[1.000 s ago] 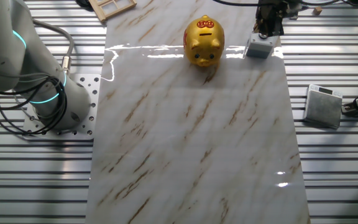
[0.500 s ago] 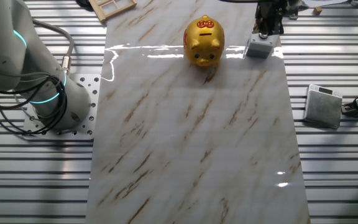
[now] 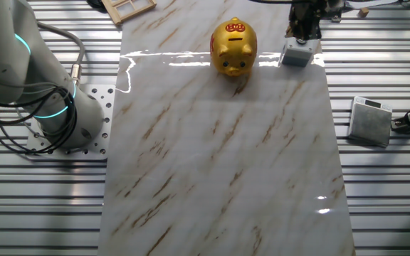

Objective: Drop coins into a piggy bank

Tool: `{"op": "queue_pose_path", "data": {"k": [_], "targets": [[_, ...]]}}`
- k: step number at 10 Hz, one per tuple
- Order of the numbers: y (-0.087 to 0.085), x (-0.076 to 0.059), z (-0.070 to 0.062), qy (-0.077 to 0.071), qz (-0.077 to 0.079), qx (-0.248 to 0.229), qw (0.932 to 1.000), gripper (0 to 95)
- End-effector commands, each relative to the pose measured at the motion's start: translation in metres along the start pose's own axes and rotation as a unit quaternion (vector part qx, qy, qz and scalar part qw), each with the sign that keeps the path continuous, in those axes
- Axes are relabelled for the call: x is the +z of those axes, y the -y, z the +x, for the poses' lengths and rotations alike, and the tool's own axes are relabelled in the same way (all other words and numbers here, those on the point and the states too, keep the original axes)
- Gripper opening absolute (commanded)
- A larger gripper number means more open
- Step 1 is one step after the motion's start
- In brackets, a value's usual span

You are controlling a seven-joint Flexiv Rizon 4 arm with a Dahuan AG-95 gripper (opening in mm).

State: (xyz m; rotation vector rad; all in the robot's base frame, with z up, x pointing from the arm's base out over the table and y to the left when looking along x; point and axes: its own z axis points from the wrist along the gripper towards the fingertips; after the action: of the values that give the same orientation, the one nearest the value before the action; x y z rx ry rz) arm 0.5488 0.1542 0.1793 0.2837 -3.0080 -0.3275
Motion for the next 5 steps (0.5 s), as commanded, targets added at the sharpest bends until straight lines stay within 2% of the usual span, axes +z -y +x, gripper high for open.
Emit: {"op": "queue_pose_path", "data": {"k": [1, 5], "targets": [[-0.001, 0.005, 0.018, 0.001, 0.0, 0.002, 1.0, 0.0], [-0.008, 0.018, 0.044, -0.001, -0.002, 0.008, 1.0, 0.0]]}}
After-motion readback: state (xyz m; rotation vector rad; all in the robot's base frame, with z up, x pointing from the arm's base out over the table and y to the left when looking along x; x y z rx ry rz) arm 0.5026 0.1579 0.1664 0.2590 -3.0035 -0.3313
